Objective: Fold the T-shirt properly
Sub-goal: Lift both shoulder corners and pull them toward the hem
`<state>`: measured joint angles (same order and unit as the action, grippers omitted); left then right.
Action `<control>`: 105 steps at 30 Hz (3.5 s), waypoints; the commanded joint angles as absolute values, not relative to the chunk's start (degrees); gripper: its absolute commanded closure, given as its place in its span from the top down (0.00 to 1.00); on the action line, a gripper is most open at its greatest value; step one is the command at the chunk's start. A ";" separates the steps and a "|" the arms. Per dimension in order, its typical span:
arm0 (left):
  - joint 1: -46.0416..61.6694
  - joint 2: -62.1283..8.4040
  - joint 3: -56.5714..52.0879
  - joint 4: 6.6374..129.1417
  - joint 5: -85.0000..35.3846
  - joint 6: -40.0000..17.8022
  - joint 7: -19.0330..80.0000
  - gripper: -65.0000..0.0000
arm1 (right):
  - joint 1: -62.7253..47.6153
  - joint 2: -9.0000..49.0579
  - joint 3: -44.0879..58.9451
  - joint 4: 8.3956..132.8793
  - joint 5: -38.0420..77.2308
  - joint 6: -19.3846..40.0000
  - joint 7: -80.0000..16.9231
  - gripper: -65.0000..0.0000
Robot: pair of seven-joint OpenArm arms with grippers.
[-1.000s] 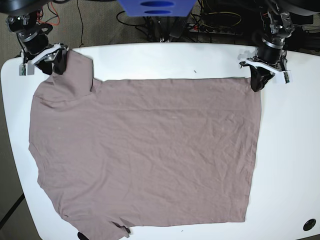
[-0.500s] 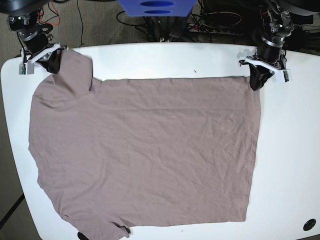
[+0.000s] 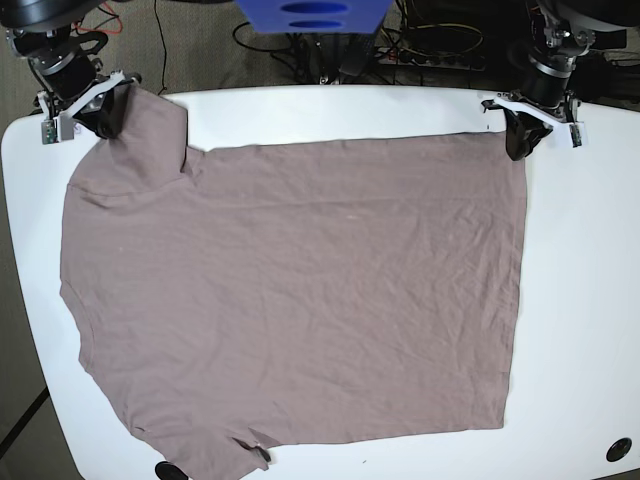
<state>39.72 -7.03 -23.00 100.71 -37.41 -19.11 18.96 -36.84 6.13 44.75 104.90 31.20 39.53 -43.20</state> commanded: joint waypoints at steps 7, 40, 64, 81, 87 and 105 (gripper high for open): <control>40.84 -7.44 -23.02 103.12 -37.15 -19.04 19.16 0.00 | -37.87 4.87 46.78 109.39 31.50 40.00 -42.92 0.01; 36.67 -6.83 -23.75 111.91 -37.34 -13.40 25.39 0.00 | -27.17 7.47 46.66 109.41 30.29 40.00 -46.71 0.01; 30.20 -7.93 -28.68 112.26 -37.31 -13.15 33.77 0.00 | -22.52 7.00 48.28 109.54 30.38 40.00 -51.08 0.00; 18.11 -7.54 -30.88 109.38 -36.38 -13.19 38.56 0.01 | -12.76 7.03 47.74 109.06 30.31 40.00 -55.92 0.00; 15.30 -7.77 -32.10 108.11 -36.01 -13.36 38.88 0.00 | -9.16 7.51 47.37 108.37 29.58 40.00 -56.59 0.00; 12.31 -7.63 -31.33 105.70 -34.72 -12.91 38.96 0.00 | -2.87 7.92 46.16 102.65 28.71 40.00 -56.53 0.00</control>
<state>13.19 -6.98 -30.81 106.41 -34.63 -13.21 40.99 -4.36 6.83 46.19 103.44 28.40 39.97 -58.70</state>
